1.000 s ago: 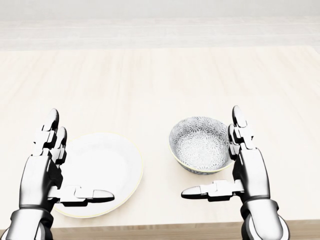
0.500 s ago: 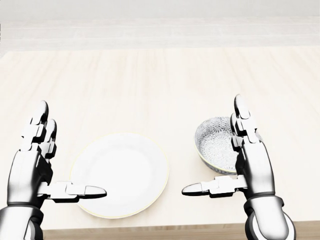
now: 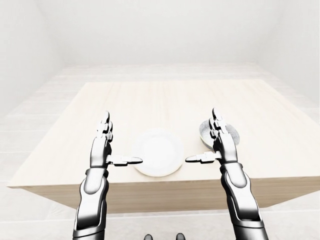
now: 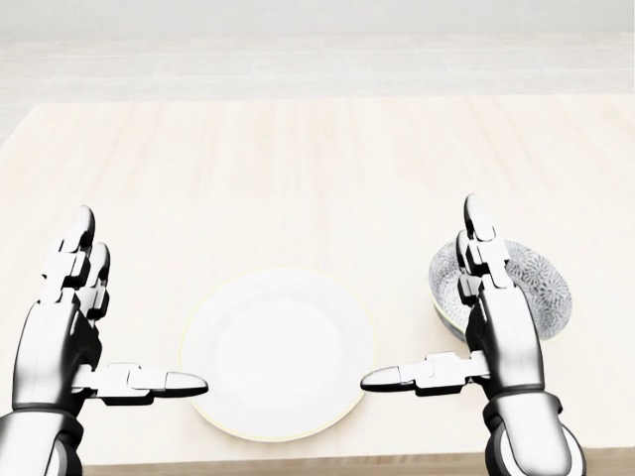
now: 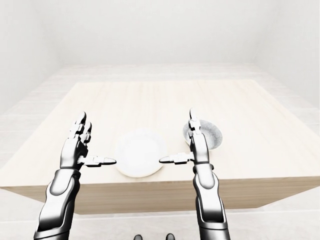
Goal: Put the bowl on the plate.
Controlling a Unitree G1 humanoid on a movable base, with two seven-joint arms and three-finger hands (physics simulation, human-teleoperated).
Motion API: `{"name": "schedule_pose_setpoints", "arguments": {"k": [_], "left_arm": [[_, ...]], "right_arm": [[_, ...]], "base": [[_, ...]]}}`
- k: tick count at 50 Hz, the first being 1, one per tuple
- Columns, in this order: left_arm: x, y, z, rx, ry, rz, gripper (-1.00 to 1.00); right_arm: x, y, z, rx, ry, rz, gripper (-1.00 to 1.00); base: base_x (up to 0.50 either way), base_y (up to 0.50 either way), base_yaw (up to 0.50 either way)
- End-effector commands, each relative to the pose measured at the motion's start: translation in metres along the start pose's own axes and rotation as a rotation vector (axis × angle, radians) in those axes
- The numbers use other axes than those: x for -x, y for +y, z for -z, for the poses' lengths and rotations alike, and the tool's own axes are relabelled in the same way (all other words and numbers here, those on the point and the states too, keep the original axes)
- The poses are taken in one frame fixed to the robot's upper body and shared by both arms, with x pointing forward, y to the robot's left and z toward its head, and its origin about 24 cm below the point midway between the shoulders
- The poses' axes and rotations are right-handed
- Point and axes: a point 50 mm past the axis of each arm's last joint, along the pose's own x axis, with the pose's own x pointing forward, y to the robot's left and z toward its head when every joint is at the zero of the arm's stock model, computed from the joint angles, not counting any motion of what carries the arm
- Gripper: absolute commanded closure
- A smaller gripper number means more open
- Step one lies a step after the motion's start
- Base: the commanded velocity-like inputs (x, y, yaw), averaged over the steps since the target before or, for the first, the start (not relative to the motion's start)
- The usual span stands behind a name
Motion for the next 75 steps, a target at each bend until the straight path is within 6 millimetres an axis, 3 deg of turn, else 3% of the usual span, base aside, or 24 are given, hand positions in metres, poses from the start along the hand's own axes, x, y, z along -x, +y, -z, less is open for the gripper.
{"name": "schedule_pose_setpoints", "arguments": {"k": [1, 75], "left_arm": [[0.0003, 0.0008, 0.002, -0.005, 0.009, 0.001, -1.0], [-0.0042, 0.0044, 0.0, -0.024, 0.001, -0.009, -1.0]], "right_arm": [[0.0009, -0.0002, 0.0014, -0.006, 0.006, 0.0, -1.0], [-0.004, 0.0004, 0.0098, -0.02, 0.04, 0.0, -1.0]], "base": [[0.06, 0.07, 0.0], [0.13, 0.05, 0.0]]}}
